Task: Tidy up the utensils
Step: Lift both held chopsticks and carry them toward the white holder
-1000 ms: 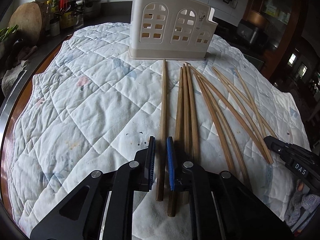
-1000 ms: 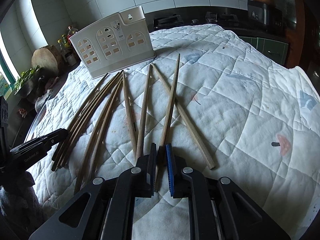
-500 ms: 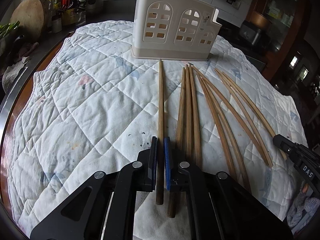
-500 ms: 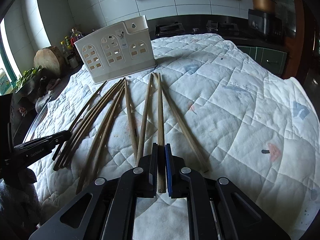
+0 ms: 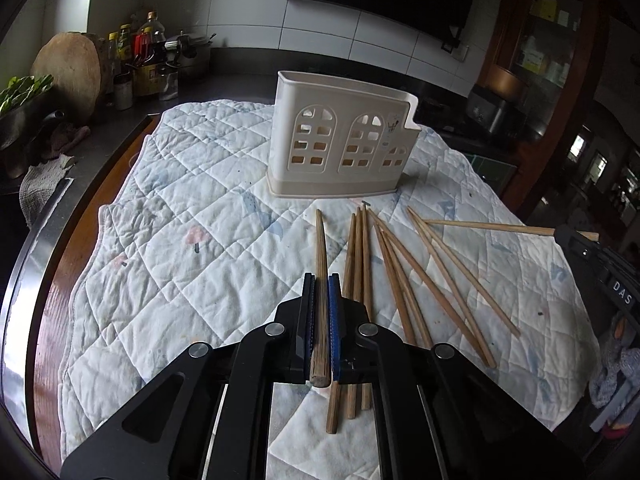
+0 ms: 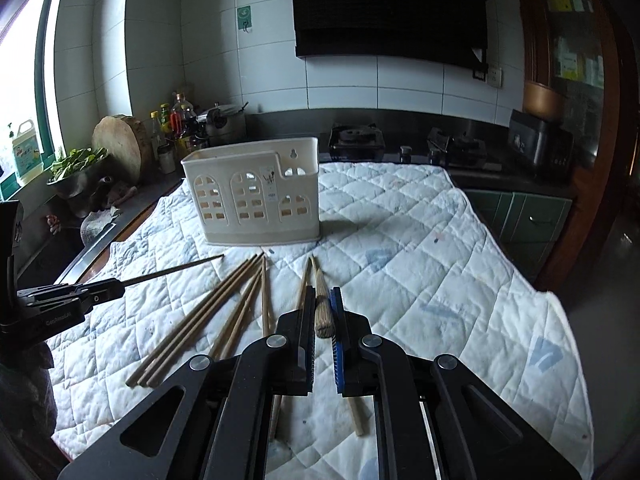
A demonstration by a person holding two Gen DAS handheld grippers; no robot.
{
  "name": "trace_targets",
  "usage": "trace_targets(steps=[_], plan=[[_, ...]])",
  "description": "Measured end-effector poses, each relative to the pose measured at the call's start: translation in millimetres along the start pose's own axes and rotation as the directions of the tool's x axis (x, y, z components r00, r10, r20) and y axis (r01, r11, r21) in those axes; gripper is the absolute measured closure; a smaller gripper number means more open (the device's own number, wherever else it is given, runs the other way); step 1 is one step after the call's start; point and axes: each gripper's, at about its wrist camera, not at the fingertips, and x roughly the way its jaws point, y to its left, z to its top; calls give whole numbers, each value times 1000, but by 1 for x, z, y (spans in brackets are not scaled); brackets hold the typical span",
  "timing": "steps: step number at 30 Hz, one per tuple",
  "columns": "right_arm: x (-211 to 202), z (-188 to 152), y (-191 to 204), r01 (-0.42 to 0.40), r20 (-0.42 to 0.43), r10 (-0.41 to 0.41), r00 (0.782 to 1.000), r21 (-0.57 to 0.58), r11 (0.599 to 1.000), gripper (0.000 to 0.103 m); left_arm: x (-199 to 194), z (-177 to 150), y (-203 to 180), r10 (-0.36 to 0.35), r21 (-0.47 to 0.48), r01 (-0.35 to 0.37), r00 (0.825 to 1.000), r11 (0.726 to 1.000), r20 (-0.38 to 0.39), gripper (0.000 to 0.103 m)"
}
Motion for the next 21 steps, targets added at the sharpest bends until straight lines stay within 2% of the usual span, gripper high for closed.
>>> trace_targets(steps=[7,13,17,21], plan=[[-3,65,-2,-43,57,47,997,-69,997,96,-13,39,-7,-10,42,7,999,999,52,98],[-2,124,1,-74,63,82,995,-115,991,96,-22,79,-15,-14,89,8,997,996,75,98],[8,156,5,-98,17,101,995,-142,985,96,-29,99,-18,-10,109,0,996,994,92,98],[23,176,11,-119,-48,112,993,-168,979,96,-46,120,-20,-39,116,24,992,993,123,98]])
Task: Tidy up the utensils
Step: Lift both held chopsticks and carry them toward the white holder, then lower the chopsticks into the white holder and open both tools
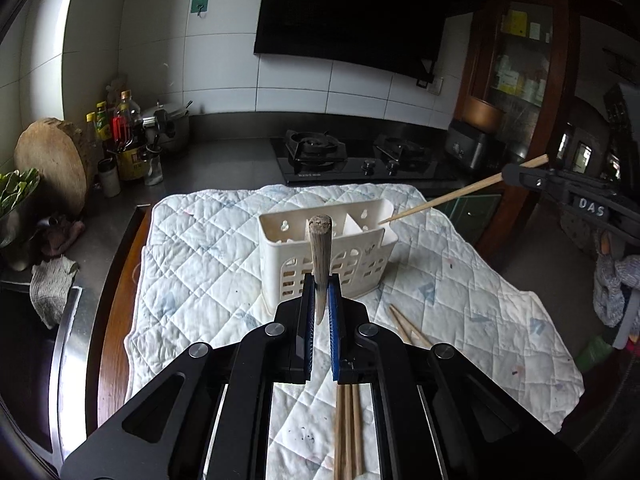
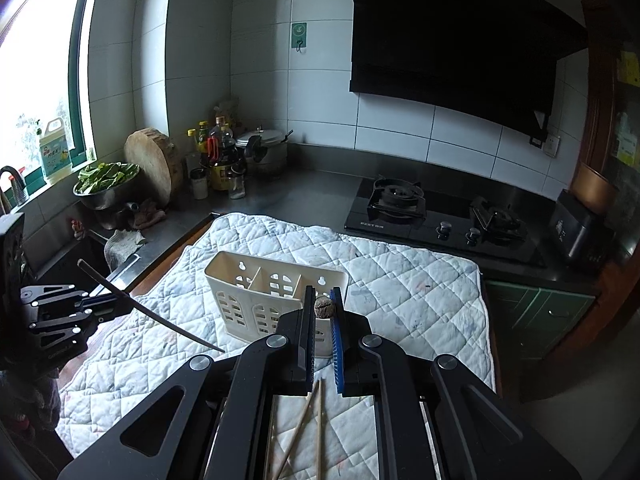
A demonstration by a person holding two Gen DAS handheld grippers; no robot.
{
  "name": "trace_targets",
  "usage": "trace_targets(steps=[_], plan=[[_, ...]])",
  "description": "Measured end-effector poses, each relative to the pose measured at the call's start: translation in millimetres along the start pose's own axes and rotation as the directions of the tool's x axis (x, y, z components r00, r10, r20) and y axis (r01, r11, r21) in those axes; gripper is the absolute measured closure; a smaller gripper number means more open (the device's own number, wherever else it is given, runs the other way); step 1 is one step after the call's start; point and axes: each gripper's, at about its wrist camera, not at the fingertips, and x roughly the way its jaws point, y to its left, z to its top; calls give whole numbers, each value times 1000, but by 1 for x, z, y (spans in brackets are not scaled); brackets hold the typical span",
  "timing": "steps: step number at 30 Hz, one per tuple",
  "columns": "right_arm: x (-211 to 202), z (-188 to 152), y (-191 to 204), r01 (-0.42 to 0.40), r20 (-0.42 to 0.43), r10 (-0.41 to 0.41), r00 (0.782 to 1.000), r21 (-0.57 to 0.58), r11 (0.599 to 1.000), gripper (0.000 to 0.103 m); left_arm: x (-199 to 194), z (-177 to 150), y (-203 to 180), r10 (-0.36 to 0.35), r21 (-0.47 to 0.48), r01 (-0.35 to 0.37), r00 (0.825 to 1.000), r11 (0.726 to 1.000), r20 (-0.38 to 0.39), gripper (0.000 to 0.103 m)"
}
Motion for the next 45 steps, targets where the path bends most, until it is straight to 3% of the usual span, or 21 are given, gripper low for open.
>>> trace_targets(steps=[9,15,18,27,31,35,41,45], plan=[[52,22,-7,-16,-183,19,983,18,1000,96,-20,58,0,7,8,-8,995,1000,96,98],[72,26,-9,-7,-223,13,975,26,1000,96,8,84,9,57,-17,-56,995,998,86,98],[77,25,-7,2,-223,-1,975,7,1000,96,19,88,17,45,-51,-41,996,998,71,98],[92,22,-5,4,-257,-8,966,-17,1000,96,-5,107,15,30,-40,-25,990,999,138,98],[96,21,-2,1,-256,-6,967,-21,1000,96,8,111,18,72,-44,-67,989,997,130,98],[91,20,-1,-1,-235,-4,972,-25,1000,95,29,105,27,59,-83,-51,994,995,96,98],[71,20,-2,22,-168,-27,985,-33,999,83,53,92,34,47,-101,-44,998,994,34,97],[52,14,-5,22,-119,-22,993,-9,1000,81,57,85,34,43,-99,-41,999,994,13,95]])
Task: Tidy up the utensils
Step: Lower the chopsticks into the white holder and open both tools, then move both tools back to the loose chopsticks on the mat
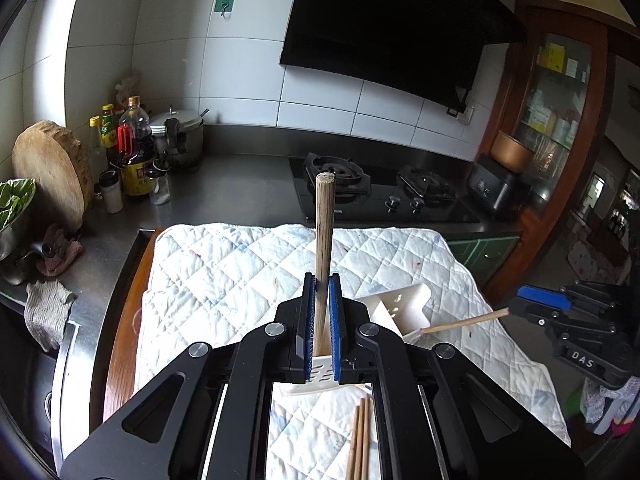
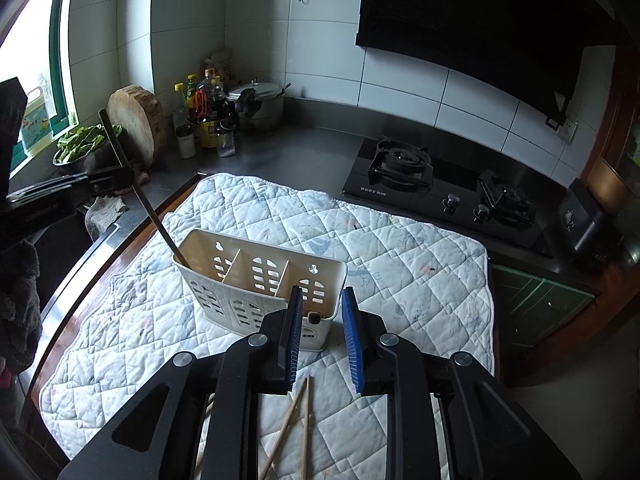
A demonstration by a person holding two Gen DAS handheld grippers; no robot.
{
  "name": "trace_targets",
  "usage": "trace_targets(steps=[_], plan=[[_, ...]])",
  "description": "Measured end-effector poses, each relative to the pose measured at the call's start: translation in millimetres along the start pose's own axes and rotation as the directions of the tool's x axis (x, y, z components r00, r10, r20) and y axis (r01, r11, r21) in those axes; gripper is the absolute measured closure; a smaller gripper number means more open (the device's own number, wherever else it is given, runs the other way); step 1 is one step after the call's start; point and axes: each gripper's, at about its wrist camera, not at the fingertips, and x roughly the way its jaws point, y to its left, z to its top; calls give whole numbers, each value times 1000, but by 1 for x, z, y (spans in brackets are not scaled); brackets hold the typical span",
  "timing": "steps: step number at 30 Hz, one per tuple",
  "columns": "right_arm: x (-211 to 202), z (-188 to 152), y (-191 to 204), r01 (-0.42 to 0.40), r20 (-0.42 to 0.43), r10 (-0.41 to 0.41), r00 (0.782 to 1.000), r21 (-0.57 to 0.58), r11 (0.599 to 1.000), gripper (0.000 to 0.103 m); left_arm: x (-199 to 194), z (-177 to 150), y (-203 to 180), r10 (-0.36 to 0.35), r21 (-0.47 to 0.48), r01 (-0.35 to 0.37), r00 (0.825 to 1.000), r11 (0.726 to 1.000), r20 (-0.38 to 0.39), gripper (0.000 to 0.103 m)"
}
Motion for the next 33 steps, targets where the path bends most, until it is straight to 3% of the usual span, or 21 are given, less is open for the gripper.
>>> trace_targets(steps=[3,5,7,12,19,27,33], plan=[[-13,-11,-1,15,36,-15,999,8,1000,77,-5,-3,-2,1,7,-1,1000,1000,0,92],[-21,-21,-1,16,53,-17,998,15,1000,76,-12,-5,-3,7,7,-7,1000,1000,12,71],[-29,-33,-1,8,66,-10,998,27,1000,75,-22,-6,-5,17,18,-18,999,1000,33,64],[-42,-75,1,9,81,-12,997,36,999,74,-48,-22,-8,5,37,-7,998,999,66,64],[-43,-142,3,5,62,-10,998,80,997,74,-70,-73,-11,-17,43,14,998,999,61,64],[-37,-207,14,26,39,-31,999,101,995,74,-74,-142,-11,-23,37,23,1000,999,7,64],[-7,-240,18,53,-34,-50,998,104,993,74,-62,-191,-13,-22,45,26,997,999,-71,64]])
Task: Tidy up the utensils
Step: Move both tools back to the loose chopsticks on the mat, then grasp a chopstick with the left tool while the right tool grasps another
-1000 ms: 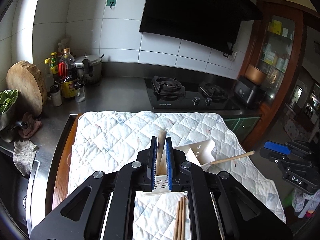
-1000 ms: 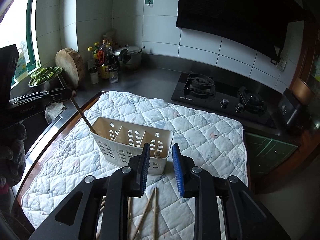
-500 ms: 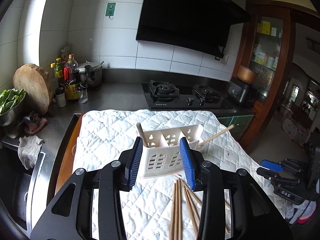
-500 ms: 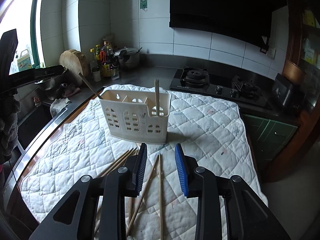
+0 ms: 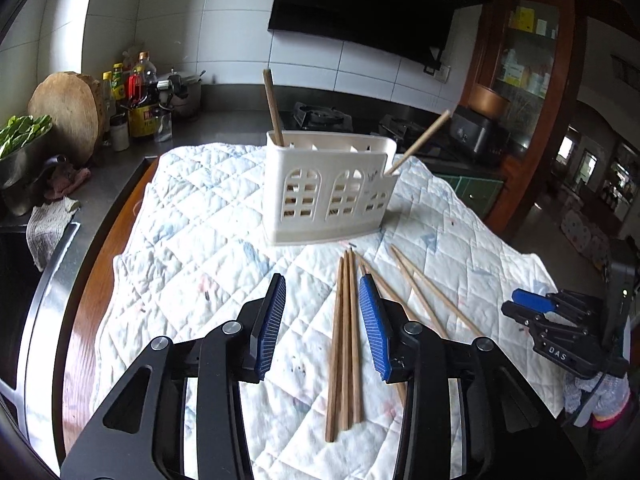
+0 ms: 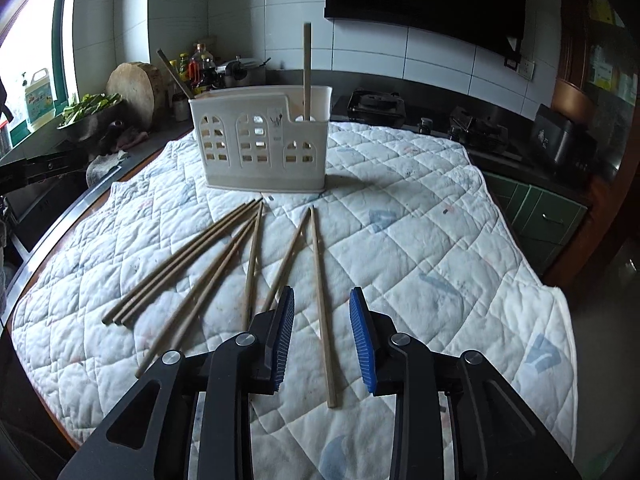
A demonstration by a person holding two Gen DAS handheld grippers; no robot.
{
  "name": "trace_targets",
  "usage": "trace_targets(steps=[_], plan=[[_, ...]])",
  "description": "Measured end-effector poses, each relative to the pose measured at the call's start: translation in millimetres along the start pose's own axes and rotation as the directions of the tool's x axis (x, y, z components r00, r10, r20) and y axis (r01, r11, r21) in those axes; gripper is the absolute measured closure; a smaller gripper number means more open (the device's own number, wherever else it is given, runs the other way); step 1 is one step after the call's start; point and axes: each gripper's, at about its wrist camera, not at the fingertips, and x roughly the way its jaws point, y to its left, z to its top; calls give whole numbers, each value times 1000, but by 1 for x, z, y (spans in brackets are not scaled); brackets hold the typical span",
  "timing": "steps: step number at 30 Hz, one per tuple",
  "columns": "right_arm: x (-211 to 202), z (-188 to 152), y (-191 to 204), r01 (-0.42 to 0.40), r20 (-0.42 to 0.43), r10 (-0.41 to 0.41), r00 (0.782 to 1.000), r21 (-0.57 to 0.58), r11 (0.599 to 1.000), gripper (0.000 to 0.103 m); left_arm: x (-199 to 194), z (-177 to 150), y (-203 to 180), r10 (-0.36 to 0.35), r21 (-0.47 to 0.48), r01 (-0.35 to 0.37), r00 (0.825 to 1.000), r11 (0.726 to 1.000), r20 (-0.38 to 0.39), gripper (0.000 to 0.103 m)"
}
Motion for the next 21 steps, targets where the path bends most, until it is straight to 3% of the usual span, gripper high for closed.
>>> trace_targets(steps=[4,13,21], plan=[[19,-14,-6,12,-46,-11,999,15,1000,74,14,-28,0,-11,-9,11,998,1000,-62,66],[39,-25,-12,17,-105,-13,994,37,999,75,53,-68,-8,-22,13,25,980,1000,-198,86],[47,-26,-10,12,-131,-7,991,36,999,82,70,-74,-9,-18,8,20,971,1000,-239,86]])
